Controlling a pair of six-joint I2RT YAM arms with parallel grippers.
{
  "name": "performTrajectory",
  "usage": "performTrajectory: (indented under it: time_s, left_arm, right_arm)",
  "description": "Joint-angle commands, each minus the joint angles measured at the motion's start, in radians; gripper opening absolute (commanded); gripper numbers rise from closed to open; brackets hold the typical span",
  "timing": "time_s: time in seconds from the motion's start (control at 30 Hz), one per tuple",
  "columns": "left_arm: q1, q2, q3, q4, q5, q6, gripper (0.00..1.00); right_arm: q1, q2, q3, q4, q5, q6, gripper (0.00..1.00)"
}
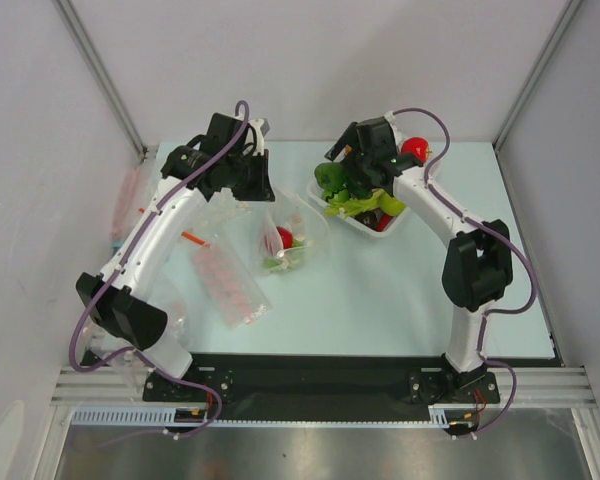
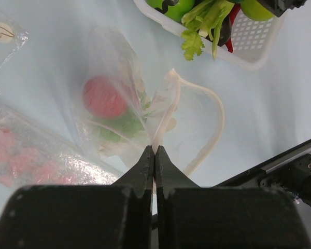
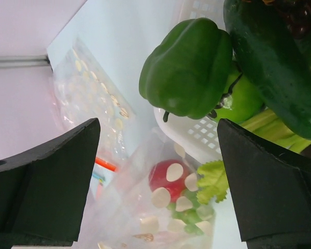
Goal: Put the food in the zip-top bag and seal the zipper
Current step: Pick up the fake vegetable from the bin.
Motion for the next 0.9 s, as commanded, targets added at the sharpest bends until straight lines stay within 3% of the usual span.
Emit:
performTrajectory:
  time_s: [0.0,0.47,0.57,0.87]
  left_arm:
    - [0.008,-0.028,0.019,0.032,-0.006,0.014,0.00]
    - [0.008,-0.042,0.008,0.045,-0.006,0.026,0.00]
    - [0.008,-0.047,0.010,0.038,0.001,0.033,0.00]
    - [0.008,-0.076,-0.056,0.065,0.042,0.008,0.00]
  right_arm:
    - [0.000,0.039,0.067,-0.004,0.047,0.142,1.00]
    - [0.012,0.197,0.185,-0.021,0.090,0.348,1.00]
    - [0.027,0.232,0.232,-0.099,0.109,0.389,1.00]
    - [0.060,0.283,0.324,-0.229,0.192,0.344,1.00]
